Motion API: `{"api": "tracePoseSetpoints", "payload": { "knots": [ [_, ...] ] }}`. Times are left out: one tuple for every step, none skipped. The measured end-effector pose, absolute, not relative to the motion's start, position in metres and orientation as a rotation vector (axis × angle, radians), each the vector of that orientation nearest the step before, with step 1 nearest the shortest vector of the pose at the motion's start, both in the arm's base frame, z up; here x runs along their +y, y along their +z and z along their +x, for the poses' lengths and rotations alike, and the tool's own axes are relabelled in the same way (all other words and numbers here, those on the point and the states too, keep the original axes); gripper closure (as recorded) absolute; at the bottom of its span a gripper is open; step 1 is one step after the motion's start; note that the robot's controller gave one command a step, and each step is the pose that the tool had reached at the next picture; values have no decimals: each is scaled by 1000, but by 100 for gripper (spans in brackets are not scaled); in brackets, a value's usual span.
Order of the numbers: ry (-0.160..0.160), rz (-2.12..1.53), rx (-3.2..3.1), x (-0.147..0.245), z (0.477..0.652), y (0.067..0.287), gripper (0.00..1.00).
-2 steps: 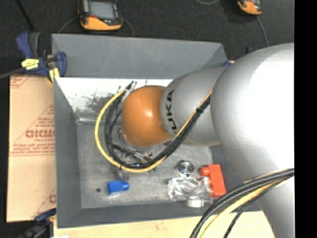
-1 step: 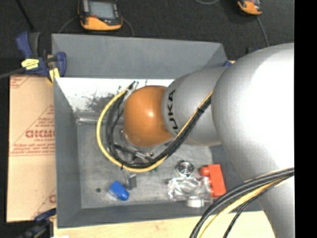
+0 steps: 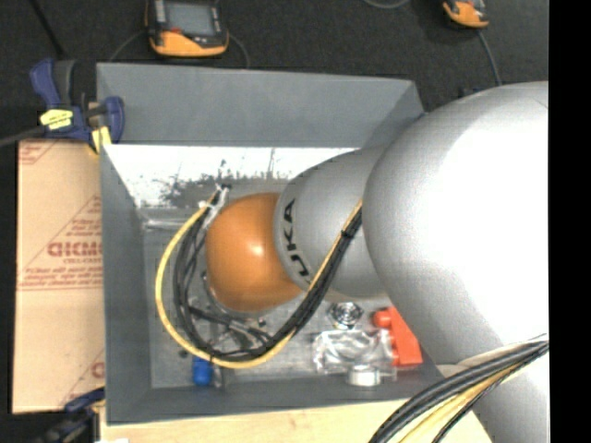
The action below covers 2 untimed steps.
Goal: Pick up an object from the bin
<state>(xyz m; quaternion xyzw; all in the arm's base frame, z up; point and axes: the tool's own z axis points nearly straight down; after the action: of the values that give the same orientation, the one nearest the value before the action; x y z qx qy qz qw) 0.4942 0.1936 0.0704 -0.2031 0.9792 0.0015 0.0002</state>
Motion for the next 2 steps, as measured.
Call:
{"api": "tracePoseSetpoints", "payload": {
  "knots": [
    [4,-628,3076,191,496,70,100],
    [3,-385,3115,237,479,81,100]
  ]
}}
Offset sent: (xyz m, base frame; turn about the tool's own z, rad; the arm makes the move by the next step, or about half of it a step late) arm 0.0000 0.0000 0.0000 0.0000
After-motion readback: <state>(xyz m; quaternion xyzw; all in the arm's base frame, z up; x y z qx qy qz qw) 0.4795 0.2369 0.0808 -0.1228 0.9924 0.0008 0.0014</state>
